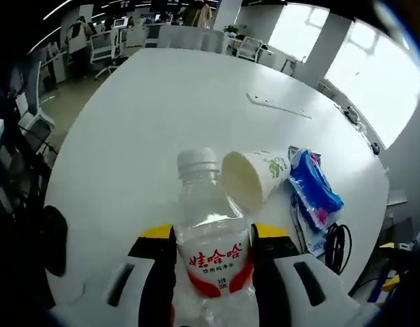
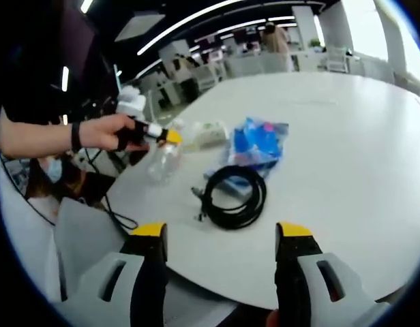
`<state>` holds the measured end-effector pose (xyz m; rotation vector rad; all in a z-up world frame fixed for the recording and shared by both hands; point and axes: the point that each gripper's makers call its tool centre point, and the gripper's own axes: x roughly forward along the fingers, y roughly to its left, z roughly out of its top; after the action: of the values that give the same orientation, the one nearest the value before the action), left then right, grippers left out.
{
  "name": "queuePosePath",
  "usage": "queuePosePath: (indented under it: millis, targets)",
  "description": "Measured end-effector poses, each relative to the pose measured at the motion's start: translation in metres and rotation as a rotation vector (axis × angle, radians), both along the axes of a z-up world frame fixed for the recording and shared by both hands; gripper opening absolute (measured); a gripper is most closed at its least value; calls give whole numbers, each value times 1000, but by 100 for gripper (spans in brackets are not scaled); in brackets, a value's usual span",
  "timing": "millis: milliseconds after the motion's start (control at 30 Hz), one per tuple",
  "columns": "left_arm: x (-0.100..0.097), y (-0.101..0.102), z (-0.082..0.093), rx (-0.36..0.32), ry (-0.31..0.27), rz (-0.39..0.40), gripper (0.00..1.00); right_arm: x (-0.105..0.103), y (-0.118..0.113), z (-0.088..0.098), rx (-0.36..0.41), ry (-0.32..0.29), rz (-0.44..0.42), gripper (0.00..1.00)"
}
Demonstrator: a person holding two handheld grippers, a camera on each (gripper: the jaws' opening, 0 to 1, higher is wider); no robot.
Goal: Arrange the tabletop items into an orderly group along one side of the table until the central work area is clear of visible clutter.
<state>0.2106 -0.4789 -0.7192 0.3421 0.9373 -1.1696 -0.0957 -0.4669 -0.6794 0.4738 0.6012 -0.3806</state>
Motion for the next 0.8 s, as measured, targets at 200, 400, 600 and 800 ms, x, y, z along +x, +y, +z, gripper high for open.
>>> queuePosePath:
  millis: [200, 400, 600, 800]
  targets:
    - [4, 6, 5, -39, -19, 11, 42, 0, 0, 0, 3, -6, -9, 62]
    - [3, 11, 9, -51, -37, 10, 42, 0, 2, -2, 6, -3, -6, 62]
    - [0, 12, 15, -87, -90, -13, 42, 1, 2, -3, 5, -3, -5, 61]
    - [-8, 16, 22, -109, -140, -47, 42, 0, 4, -3, 5, 0, -2, 61]
